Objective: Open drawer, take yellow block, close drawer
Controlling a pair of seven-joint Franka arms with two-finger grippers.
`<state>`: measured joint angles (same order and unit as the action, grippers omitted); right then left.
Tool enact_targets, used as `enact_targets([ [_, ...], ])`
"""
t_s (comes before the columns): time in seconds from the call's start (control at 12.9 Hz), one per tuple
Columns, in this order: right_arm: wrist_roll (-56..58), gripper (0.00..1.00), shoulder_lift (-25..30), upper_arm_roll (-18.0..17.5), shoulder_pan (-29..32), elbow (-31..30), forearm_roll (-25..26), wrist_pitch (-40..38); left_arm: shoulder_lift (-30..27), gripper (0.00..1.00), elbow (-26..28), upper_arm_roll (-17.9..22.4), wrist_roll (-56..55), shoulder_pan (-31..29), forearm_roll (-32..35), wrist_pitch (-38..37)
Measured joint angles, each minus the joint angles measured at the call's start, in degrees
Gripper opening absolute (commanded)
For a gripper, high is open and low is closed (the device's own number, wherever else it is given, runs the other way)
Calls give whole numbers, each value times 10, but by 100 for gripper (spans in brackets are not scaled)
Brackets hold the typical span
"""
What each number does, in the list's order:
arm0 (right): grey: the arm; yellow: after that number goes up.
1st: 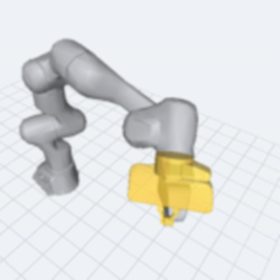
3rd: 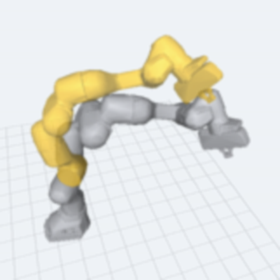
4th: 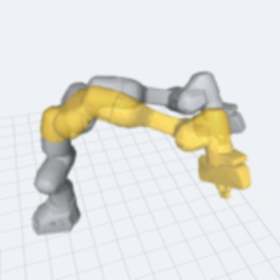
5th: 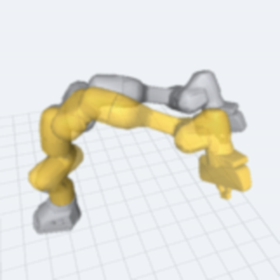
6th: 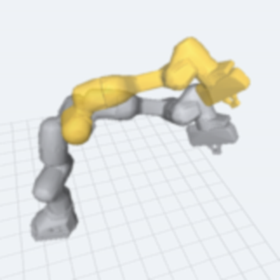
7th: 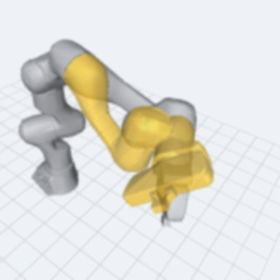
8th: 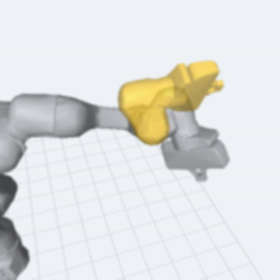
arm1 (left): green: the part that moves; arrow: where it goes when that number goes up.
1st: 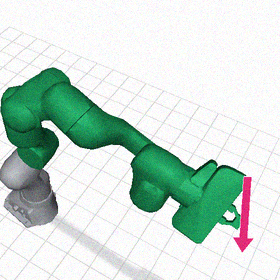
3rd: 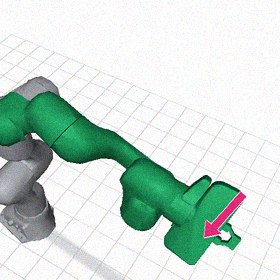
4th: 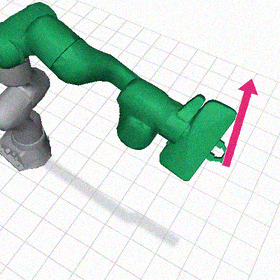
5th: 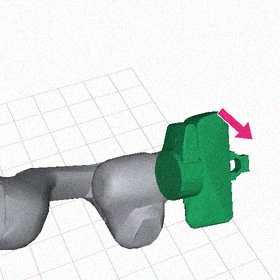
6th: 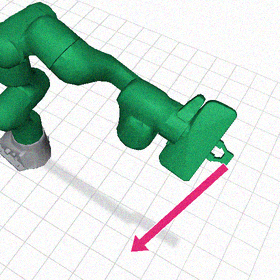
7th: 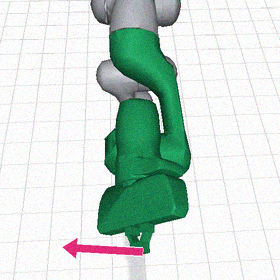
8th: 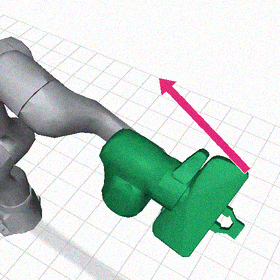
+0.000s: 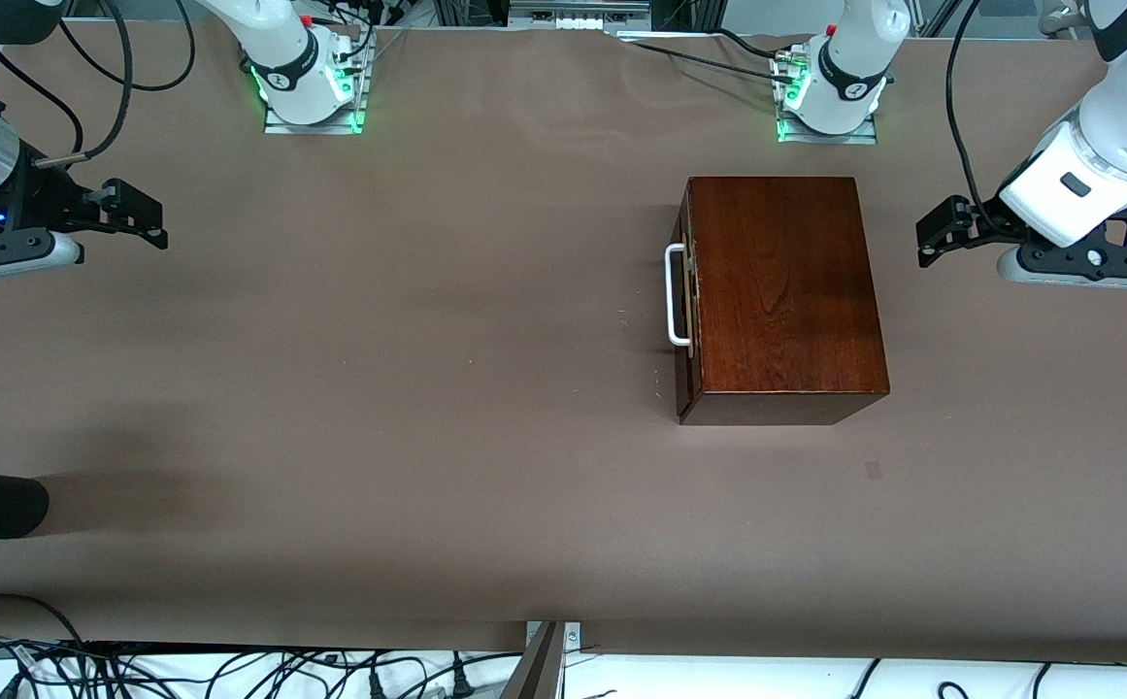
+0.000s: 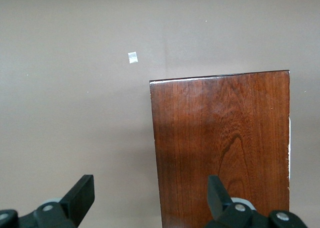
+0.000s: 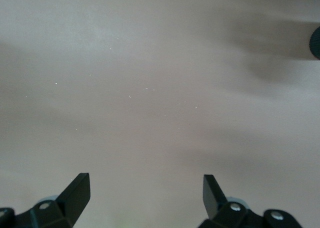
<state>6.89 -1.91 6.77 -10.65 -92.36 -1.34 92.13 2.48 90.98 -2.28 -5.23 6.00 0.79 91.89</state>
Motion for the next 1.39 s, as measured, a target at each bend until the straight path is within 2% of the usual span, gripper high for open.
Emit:
enact_targets([
  [0.23,0,100,0,0,0,0,0,0,0,100,0,-3,0,1,0,-4],
  [0.62,0,100,0,0,0,0,0,0,0,100,-1,-33,-2,3,-1,-18],
  [0.77,0,100,0,0,0,0,0,0,2,100,-1,-65,-18,4,-2,-20],
  [0.93,0,100,0,0,0,0,0,0,14,100,-1,-110,-82,5,-3,-17],
  [1.16,0,100,0,0,0,0,0,0,62,100,-1,-184,-186,16,-3,18],
  [1.39,0,100,0,0,0,0,0,0,128,100,-1,-202,-292,85,5,83],
])
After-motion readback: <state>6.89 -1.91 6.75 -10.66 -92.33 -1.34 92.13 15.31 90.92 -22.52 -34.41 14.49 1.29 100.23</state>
